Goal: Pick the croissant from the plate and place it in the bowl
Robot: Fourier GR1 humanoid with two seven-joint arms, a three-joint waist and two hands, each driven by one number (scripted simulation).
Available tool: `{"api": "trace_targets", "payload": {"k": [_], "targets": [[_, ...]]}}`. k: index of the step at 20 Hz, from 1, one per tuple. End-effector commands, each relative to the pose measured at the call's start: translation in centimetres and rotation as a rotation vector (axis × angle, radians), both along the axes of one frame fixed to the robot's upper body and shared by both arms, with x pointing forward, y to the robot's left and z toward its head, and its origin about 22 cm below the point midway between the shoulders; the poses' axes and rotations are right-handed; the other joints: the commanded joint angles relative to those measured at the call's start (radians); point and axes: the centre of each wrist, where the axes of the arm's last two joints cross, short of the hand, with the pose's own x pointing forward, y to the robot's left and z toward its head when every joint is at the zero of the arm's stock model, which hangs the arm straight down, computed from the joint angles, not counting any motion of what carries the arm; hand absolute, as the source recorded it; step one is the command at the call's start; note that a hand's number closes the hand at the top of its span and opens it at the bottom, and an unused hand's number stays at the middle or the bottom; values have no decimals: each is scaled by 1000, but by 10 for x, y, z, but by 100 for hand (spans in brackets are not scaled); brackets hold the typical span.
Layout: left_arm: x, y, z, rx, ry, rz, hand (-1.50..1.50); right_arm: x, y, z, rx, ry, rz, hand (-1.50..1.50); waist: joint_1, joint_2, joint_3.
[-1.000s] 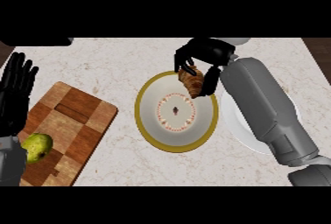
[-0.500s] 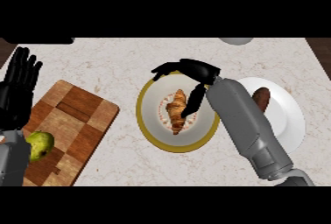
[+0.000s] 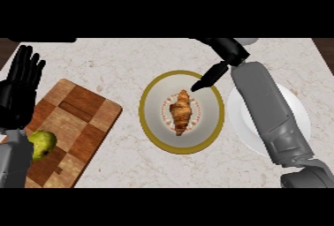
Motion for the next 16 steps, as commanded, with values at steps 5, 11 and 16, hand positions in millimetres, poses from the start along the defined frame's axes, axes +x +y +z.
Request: {"api": "trace_targets", "payload": {"k": [5,11,16], "targets": [[-3,-6,-5,4,-30,-35,0,11,-105,17,133,64,-160,-150,39,17,1],[9,-8,7,1,-28,-36,0,3,-167,36,207,57,-172,-150,57,38,3],[13,-26,17,3,-56,-70,0,-6,-194,32,199,77,-174,-150,73,41,6]]}}
